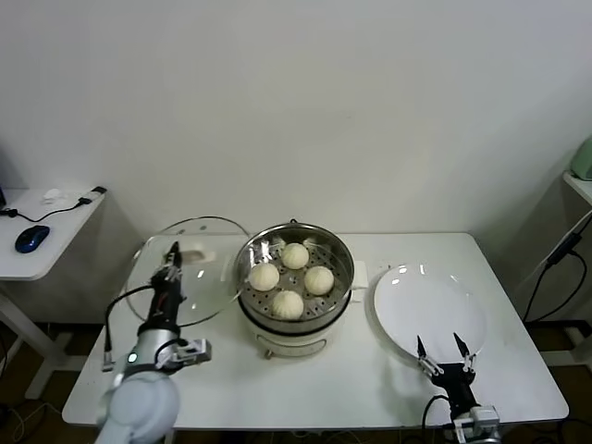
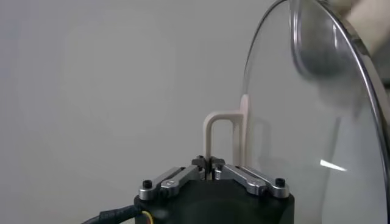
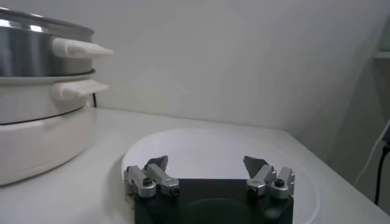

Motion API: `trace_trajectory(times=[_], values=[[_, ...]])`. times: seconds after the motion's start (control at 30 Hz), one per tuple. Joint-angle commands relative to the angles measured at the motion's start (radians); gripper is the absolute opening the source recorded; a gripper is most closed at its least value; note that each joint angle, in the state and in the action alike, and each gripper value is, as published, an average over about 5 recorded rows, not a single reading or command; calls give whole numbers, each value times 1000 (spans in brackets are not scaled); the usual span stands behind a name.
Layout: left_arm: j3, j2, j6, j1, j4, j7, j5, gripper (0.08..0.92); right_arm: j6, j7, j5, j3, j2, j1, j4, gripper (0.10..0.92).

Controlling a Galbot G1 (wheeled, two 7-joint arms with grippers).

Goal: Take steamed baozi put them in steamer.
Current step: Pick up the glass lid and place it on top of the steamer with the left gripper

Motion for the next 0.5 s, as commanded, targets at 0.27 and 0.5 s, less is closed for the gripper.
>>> trace_trajectory(times=[0.27,0.5], values=[[505,-197,261,-279,96,165,202,134,25,7,-13,-14,9,8,-23,823],[547,-241,277,-338,192,166,221,134,40,10,-12,-11,11,9,-38,823]])
